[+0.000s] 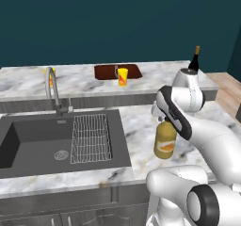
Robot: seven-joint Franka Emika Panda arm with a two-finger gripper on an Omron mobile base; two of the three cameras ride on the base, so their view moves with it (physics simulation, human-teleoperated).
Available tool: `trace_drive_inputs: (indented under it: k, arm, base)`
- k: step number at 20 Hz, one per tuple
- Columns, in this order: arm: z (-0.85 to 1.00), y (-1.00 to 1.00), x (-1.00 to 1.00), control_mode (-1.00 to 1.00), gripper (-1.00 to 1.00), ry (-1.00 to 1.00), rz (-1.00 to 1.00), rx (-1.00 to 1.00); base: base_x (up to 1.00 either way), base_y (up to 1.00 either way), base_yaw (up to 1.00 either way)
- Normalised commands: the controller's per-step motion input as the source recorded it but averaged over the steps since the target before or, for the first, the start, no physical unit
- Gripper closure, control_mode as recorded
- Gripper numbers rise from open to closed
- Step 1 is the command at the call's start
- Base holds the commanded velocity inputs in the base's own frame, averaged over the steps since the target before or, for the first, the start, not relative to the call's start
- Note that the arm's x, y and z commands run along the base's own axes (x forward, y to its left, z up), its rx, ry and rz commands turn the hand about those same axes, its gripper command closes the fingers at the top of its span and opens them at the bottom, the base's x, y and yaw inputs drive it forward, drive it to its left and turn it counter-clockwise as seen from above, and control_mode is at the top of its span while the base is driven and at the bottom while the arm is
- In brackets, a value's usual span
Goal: Place the drinks on the dining counter in a tight cluster.
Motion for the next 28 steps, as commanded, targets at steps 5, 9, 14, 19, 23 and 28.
trace_drive_inputs:
  k: [5, 9, 14, 19, 23, 28]
  arm:
    - [-0.05, 0.00, -0.01, -1.00, -1.00, 0.00, 0.00, 0.00]
    - [0.00, 0.00, 0.00, -1.00, -1.00, 0.00, 0.00, 0.00]
    - [0.00, 0.00, 0.00, -1.00, 1.00, 0.00, 0.00, 0.00]
    - [0.00, -0.01, 0.00, -1.00, 1.00, 0.00, 0.00, 0.00]
    - [0.00, 0.00, -0.03, -1.00, 1.00, 0.00, 0.00, 0.00]
    - [0.58, -0.02, -0.61, -1.00, 1.00, -0.13, 0.02, 0.02]
  base:
    - [0.00, 0.00, 0.00]
    - [0.00, 0.00, 0.00]
    - [0.00, 0.00, 0.00]
    - [0.00, 0.00, 0.00]
    - [0.00, 0.00, 0.00]
    - [0.00, 0.00, 0.00]
